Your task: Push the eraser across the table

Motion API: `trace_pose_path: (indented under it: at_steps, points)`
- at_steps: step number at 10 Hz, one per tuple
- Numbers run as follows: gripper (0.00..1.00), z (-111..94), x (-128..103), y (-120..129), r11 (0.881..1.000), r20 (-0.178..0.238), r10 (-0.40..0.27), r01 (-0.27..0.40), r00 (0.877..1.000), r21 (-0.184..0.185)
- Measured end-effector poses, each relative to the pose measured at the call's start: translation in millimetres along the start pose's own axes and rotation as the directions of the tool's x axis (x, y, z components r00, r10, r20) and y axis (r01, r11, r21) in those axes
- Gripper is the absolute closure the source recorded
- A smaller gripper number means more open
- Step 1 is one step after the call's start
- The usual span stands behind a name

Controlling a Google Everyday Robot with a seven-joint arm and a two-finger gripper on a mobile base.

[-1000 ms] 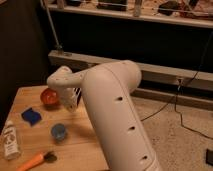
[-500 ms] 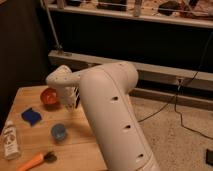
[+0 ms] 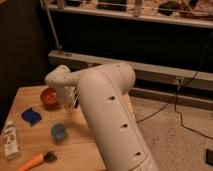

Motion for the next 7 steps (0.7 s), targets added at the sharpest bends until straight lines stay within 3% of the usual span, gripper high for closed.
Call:
trace_pose_path:
  at_steps: [7]
  points:
    - [1.0,8.6,-8.7,-4.5,1.0,-0.011,0.008,-0.008,1.0,0.007]
